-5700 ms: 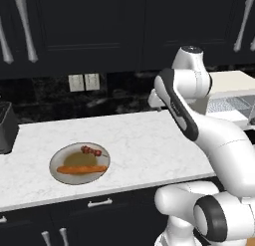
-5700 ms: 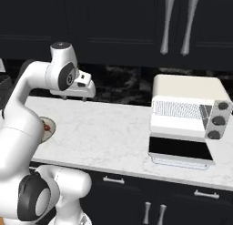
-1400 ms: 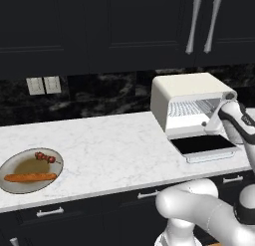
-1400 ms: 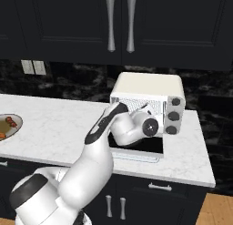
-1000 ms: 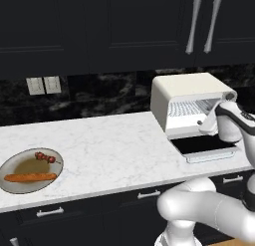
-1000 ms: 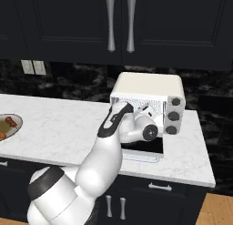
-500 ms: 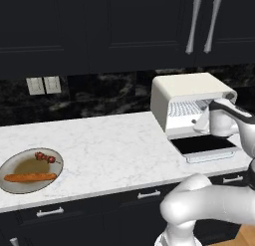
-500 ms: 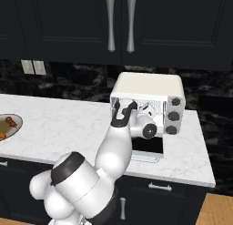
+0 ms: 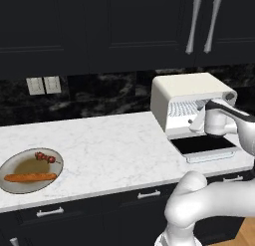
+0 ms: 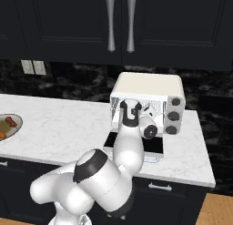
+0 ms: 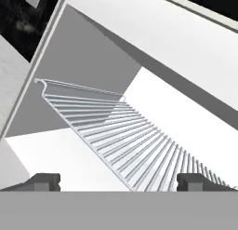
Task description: Pick up the kebab skewer and baguette bread, and place them inside the toaster oven. Close the toaster oven door and start by setting the timer.
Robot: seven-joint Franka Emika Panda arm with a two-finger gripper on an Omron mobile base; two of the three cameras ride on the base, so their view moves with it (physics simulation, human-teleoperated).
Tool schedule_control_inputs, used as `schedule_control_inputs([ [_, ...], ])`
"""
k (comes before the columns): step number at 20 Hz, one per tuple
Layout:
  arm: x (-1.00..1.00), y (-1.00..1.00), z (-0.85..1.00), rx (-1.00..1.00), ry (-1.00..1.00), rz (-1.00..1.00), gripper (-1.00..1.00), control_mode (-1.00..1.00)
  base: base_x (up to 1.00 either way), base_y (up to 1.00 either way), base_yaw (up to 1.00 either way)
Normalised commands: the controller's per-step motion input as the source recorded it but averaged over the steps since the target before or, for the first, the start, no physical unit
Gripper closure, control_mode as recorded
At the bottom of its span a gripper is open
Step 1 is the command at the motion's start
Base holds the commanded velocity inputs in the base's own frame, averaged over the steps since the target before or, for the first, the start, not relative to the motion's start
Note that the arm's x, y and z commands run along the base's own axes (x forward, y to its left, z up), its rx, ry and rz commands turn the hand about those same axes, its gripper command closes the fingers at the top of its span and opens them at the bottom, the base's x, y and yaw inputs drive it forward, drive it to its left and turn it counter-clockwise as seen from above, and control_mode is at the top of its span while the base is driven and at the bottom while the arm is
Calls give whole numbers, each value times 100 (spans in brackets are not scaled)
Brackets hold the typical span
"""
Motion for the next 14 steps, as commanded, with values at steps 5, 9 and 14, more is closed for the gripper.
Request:
schedule_control_inputs([
  [5, 48, -9, -12, 0, 0, 0, -100, -100, 0, 0, 0],
  [9, 36, -11, -14, 0, 0, 0, -100, -100, 0, 0, 0],
  [14, 37, -1, -13, -1, 0, 0, -100, -100, 0, 0, 0],
])
